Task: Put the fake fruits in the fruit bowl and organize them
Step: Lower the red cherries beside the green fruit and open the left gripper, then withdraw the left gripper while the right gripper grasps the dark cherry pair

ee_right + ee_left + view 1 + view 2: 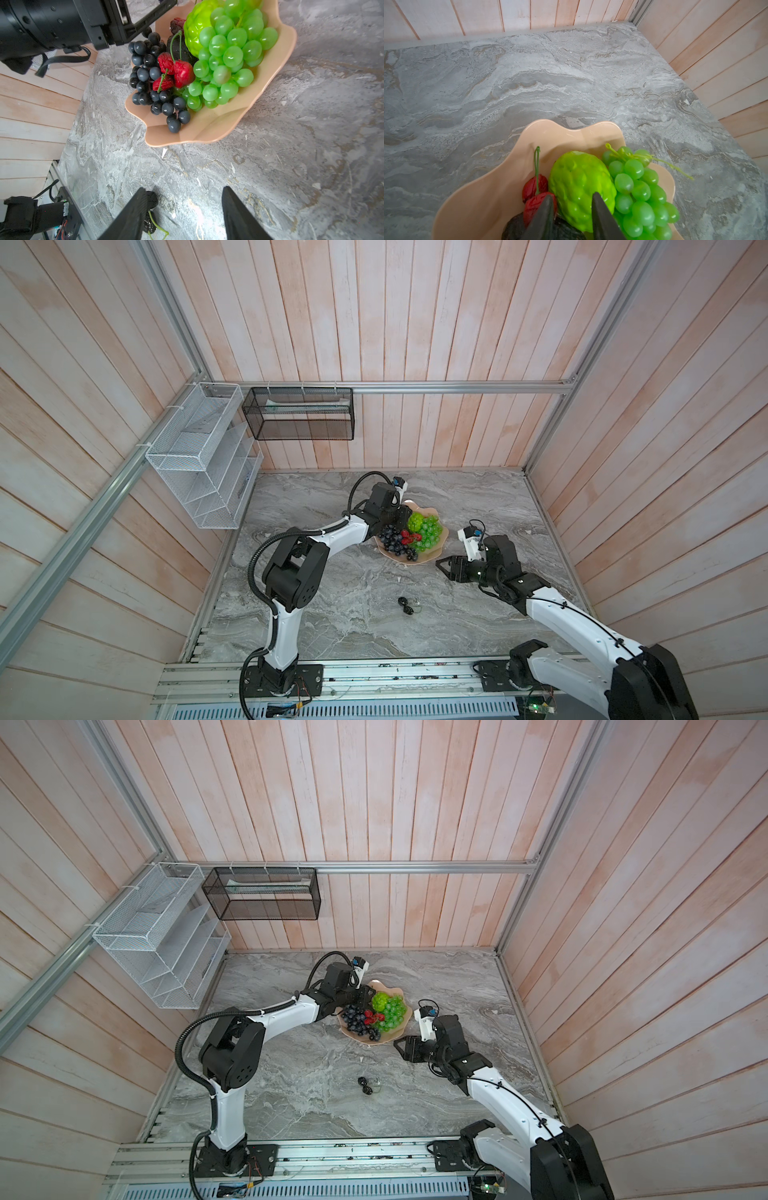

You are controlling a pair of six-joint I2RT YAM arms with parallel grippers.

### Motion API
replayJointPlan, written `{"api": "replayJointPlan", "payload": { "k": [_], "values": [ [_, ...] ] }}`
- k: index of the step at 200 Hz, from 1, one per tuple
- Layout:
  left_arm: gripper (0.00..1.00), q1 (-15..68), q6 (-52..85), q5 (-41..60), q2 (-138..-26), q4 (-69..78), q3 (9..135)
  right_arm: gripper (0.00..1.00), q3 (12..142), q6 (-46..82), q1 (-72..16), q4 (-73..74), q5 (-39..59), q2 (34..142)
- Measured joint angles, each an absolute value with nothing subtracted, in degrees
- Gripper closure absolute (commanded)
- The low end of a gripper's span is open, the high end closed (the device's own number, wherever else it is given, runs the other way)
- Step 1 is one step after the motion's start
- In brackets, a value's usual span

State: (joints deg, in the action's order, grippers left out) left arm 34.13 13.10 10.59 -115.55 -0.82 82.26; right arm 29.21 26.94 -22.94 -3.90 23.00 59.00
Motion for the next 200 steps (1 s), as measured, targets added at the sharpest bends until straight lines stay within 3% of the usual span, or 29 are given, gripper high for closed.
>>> {"api": "replayJointPlan", "payload": {
  "k": [93, 118, 159, 200],
  "values": [
    [0.65, 35.4, 13.4, 8.5, -96.6, -2.1, 68.7, 0.42, 27.8, 32.5, -30.0, -10.0, 18.2, 50.1],
    [0.55, 36.6, 14.6, 8.2, -89.1, -2.9, 61.4, 0.42, 25.7, 36.0, -34.8, -10.9, 16.8, 48.7],
    [0.50, 37.5, 17.5, 6.8, -77.1, -3.5, 51.3, 0.42, 20.8, 43.7, -43.5, -11.4, 16.1, 50.3],
    [0.50, 37.5, 20.3, 5.7, -71.2, -3.0, 45.6, 0.41, 19.3, 50.4, -45.4, -7.9, 17.2, 56.7]
  ]
}}
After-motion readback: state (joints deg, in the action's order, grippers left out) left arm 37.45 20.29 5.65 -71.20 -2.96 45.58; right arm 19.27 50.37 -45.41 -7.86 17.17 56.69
